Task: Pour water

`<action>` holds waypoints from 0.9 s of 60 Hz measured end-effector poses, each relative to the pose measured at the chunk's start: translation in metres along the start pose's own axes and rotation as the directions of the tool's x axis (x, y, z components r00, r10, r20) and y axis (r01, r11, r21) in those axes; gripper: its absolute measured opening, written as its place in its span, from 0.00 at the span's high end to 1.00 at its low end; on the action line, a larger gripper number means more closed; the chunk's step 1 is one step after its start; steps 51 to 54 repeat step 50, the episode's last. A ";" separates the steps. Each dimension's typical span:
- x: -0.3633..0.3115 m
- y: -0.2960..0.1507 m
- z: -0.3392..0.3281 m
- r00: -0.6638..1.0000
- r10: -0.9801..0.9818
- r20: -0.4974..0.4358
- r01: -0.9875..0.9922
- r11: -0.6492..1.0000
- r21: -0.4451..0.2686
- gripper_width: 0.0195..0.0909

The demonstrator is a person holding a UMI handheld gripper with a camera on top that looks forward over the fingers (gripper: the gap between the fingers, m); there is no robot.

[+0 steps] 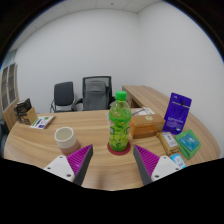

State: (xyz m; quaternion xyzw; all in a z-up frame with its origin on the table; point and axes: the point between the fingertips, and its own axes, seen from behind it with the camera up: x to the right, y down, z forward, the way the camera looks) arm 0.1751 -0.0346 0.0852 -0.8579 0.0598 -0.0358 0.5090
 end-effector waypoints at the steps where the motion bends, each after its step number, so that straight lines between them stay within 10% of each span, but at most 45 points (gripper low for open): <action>1: -0.002 0.002 -0.010 1.000 0.004 -0.002 -0.004 1.000 -0.006 0.11; 24: -0.061 -0.010 -0.212 0.999 -0.020 0.041 0.021 1.000 -0.018 0.13; 54: -0.096 -0.030 -0.291 0.998 -0.051 0.033 0.050 0.998 0.041 0.14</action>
